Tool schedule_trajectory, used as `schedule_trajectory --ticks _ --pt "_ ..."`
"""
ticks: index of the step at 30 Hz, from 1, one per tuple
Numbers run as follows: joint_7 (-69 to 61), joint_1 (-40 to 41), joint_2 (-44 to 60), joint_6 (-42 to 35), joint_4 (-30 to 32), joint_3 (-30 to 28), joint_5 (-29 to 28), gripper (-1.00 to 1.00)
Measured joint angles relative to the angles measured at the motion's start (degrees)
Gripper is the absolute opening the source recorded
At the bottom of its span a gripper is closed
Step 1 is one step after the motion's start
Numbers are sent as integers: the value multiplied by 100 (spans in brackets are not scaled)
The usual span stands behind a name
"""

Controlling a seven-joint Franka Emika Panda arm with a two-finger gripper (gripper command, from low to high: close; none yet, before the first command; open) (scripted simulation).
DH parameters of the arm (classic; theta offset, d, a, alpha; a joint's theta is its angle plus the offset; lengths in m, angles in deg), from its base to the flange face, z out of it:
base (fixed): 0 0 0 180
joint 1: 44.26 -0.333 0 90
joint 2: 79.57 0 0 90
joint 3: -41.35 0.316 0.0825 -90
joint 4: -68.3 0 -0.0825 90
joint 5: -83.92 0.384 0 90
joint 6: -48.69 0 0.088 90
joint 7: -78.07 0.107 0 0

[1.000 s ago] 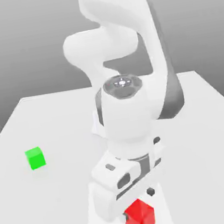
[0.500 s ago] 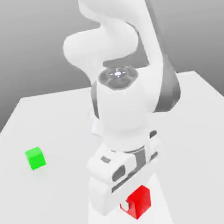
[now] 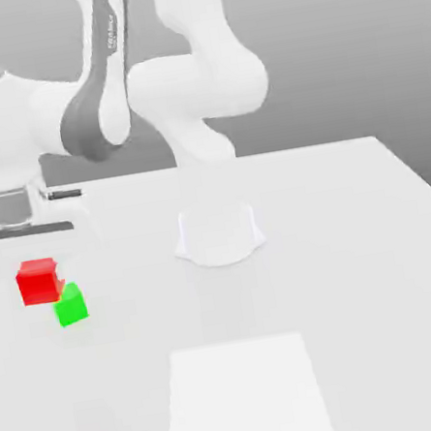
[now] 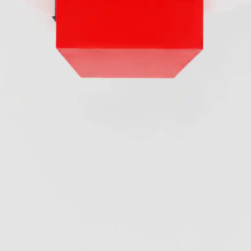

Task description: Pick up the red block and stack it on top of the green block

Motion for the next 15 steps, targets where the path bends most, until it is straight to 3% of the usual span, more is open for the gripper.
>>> schedule_trajectory --ticks 4,15 --pt "30 711 -312 160 451 -366 -284 -100" --pt "-416 278 631 1181 505 -771 374 -100"
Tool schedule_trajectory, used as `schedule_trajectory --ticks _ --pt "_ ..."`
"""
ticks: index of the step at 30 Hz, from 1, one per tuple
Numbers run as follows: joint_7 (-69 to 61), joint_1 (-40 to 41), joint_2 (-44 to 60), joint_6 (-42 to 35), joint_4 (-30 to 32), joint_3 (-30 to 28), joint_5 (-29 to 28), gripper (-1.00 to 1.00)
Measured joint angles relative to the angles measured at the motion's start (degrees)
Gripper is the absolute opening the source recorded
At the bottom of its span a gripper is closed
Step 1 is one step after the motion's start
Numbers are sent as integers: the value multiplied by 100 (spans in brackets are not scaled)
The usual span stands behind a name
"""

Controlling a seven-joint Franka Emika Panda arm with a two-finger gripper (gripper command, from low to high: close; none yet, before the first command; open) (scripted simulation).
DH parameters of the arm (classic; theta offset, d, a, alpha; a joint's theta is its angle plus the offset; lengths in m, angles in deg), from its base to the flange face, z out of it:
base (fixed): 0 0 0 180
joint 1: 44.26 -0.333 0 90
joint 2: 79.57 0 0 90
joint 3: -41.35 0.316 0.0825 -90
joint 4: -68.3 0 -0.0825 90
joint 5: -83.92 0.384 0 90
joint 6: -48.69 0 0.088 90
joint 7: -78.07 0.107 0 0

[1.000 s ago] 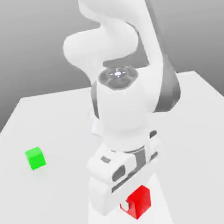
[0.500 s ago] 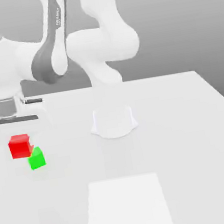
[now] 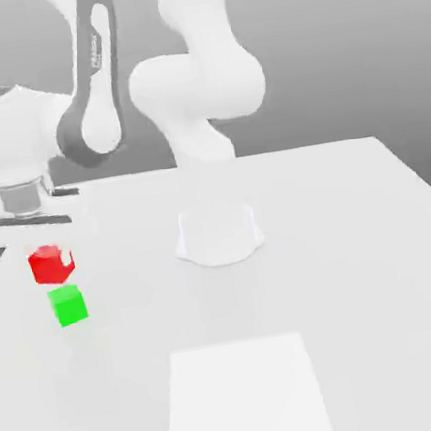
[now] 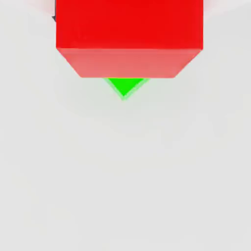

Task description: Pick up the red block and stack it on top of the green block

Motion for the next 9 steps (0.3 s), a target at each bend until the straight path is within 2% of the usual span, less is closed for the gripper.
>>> schedule_trajectory --ticks 4,8,9 --pt "-377 -286 425 385 10 -130 553 -100" --pt "-1079 -575 882 752 17 -73 1562 -100" --pt "-1189 -654 941 795 17 -56 1718 100"
